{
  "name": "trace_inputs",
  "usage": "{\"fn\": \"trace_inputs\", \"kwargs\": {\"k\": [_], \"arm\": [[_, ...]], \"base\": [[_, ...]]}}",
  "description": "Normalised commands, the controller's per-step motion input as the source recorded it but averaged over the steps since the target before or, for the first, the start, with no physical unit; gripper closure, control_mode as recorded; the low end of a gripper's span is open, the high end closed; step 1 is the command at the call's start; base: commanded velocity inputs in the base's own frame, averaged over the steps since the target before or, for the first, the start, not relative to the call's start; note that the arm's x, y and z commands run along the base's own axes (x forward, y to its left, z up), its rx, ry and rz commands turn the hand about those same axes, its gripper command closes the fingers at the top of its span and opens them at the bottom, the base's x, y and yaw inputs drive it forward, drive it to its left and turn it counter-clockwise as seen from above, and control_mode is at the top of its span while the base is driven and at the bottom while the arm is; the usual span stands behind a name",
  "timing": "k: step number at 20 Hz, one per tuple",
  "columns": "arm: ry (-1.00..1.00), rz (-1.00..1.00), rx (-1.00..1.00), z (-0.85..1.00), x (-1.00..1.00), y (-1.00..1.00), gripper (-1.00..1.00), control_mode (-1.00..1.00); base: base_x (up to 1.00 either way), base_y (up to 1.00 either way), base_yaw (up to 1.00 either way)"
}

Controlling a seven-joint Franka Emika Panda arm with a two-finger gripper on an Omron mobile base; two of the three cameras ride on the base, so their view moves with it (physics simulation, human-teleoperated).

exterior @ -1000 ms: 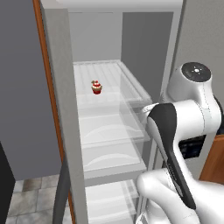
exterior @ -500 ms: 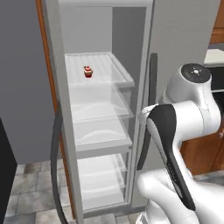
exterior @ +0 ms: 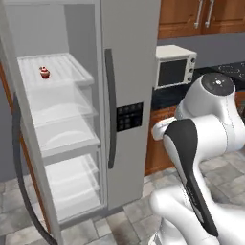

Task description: Take the cupcakes from the fridge and place them on the empty tray on the dining counter.

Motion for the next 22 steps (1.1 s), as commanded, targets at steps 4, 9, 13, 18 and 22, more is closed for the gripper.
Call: {"fn": "trace_inputs", "kwargs": {"k": [4,9,13,18,22], "arm": [[0.00,0.00,0.00,0.00,0.00,0.00,1.00,1.00],[0.00,0.00,0.00,0.00,0.00,0.00,1.00,1.00],[0.00,0.00,0.00,0.00,0.00,0.00,1.00,1.00],[0.00,0.00,0.00,0.00,0.00,0.00,1.00,1.00],[0.00,0.00,0.00,0.00,0.00,0.00,1.00,1.00]], "base": [[0.00,-0.25,-0.94],[0.00,-0.33,-0.92],[0.00,-0.44,-0.89],[0.00,-0.50,-0.86],[0.00,-0.46,-0.83]]}}
